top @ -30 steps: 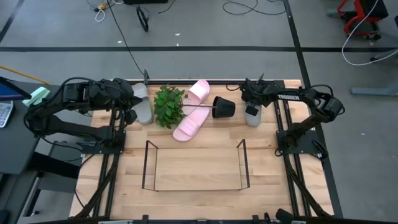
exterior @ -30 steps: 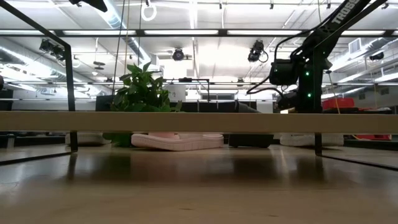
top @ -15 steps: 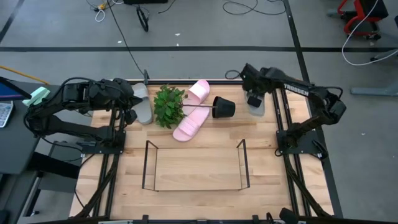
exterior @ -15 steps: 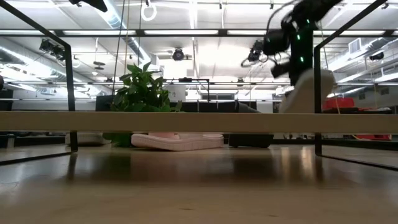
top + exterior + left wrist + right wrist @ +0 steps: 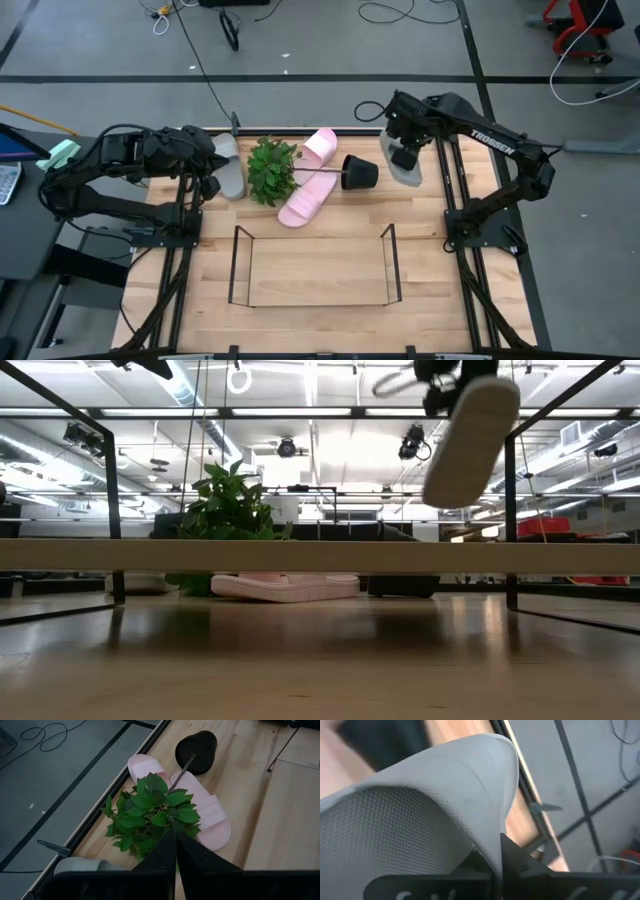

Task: Pick and place slides into the shelf
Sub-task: Put the right gray slipper on the shelf

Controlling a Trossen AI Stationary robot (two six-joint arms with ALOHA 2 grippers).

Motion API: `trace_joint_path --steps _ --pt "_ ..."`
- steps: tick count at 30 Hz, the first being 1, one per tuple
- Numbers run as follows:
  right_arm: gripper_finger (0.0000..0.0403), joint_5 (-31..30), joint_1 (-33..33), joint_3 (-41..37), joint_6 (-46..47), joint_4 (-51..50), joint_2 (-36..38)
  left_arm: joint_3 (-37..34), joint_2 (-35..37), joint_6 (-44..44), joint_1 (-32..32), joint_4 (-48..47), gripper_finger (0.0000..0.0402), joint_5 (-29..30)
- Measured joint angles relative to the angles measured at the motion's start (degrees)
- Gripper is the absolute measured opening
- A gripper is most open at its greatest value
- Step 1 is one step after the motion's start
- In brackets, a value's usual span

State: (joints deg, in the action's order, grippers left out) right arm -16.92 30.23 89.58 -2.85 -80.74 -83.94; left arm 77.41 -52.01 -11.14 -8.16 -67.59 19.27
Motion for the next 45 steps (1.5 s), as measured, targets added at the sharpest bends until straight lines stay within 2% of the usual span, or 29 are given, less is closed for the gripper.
trace_joint_path --steps 8,13,19,24,30,37,45 --pt "0.0009 4.46 -14.36 2.01 21.08 -0.51 -0.53 0.00 -0.11 0.29 0.02 0.02 0.0016 -0.02" --pt "0.0009 5.43 -22.65 2.32 29.55 0.02 -1.76 0.00 -0.11 1.67 -0.01 0.02 0.0022 0.00" --pt "0.0009 5.10 -29.09 5.54 36.49 1.58 -6.74 0.00 -0.11 3.35 -0.04 0.04 0.0017 0.02" --pt "0.0009 4.89 -33.28 13.93 37.20 0.68 -13.80 0.00 -0.11 3.46 -0.04 0.01 0.0012 0.00" --pt "0.0009 2.12 -37.18 24.62 35.36 -9.16 -21.67 0.00 -0.11 3.46 -0.04 -0.10 0.0019 0.00" --pt "0.0009 1.35 -40.82 26.04 34.20 -9.30 -24.74 0.00 -0.11 2.67 -0.04 -0.11 0.0022 -0.02" --pt "0.0009 -6.51 -44.32 25.86 37.98 -9.26 -25.17 0.00 -0.11 2.76 -0.02 -0.11 0.0012 -1.05"
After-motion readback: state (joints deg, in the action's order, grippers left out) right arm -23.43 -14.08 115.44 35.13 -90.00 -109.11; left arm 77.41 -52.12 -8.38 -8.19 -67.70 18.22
